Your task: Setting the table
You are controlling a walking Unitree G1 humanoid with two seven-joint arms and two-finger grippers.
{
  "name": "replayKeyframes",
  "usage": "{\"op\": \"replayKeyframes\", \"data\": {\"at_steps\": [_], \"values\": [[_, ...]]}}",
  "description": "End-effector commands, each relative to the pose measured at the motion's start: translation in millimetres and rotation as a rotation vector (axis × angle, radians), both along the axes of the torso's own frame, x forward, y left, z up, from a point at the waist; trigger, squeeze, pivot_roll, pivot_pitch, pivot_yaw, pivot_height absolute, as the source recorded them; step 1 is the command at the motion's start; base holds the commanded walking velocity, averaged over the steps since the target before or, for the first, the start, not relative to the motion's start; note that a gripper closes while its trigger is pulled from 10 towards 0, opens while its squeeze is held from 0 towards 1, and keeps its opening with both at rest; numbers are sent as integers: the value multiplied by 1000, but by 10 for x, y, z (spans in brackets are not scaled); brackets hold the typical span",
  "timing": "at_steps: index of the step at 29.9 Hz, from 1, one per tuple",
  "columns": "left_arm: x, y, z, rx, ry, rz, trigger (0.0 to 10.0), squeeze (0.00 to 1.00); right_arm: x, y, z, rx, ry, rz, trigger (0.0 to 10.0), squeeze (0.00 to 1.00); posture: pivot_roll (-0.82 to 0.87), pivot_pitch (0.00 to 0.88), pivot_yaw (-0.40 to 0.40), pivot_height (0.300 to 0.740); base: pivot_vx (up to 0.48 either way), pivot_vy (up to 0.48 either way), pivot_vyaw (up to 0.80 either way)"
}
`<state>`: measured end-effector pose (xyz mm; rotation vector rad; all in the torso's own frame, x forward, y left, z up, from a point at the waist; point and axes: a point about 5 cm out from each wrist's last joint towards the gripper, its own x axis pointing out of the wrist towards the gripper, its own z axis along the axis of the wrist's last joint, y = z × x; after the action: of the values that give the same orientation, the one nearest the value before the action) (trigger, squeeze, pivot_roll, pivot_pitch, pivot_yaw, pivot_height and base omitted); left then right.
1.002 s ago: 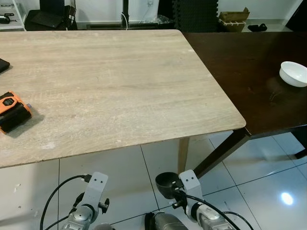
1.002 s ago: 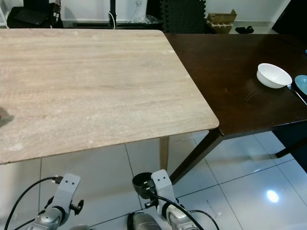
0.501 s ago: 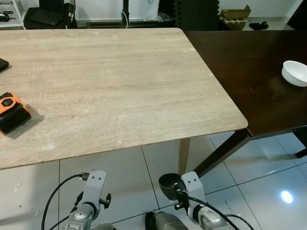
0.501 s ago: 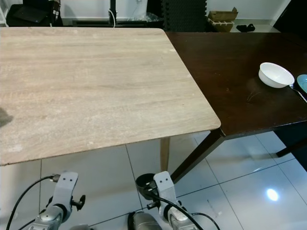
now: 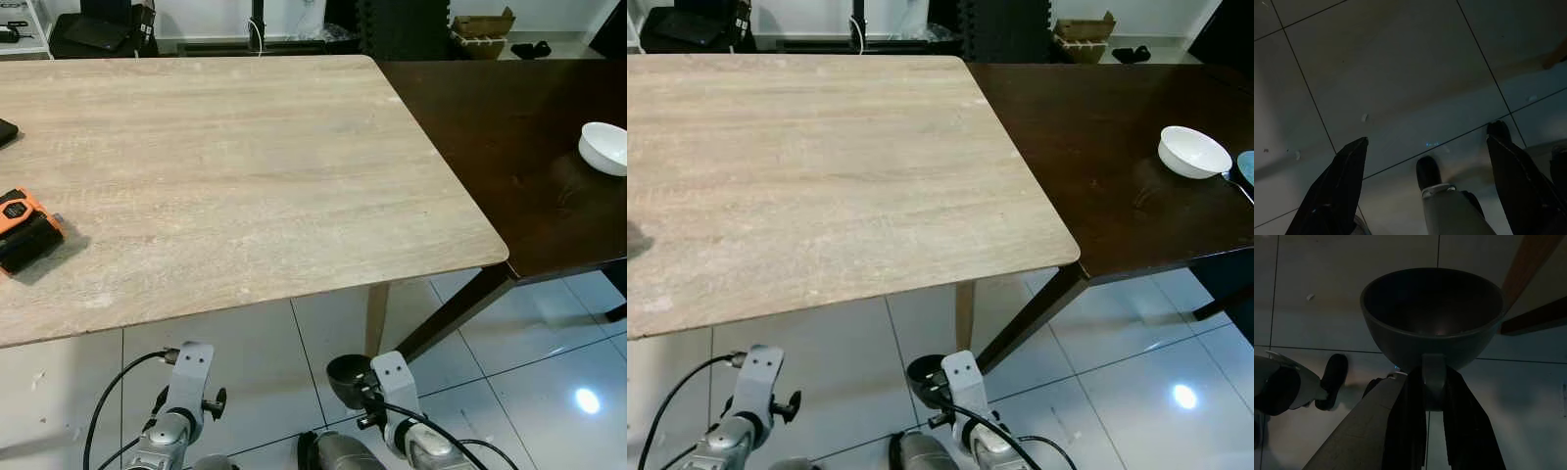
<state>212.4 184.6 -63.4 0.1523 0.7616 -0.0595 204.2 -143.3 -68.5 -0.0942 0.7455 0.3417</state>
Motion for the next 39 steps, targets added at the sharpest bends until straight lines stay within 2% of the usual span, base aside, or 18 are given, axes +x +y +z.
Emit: {"op": "replayKeyframes", "data": {"at_steps": [1,26,39], "values": [[-84,-24,-56,-5,31,-4,10000,0,-69,-34,-41,-7,22,-22,10000,0,84,75,-58,740,0,0,0],[-85,-68,-71,2,50,-8,10000,0,-42,-88,-21,-30,-11,-65,10000,0,85,61,-45,740,0,0,0],[-140,-11,-98,12,67,10,10000,0,-67,-125,-35,-39,-2,-69,10000,0,92,67,-45,740,0,0,0]]}}
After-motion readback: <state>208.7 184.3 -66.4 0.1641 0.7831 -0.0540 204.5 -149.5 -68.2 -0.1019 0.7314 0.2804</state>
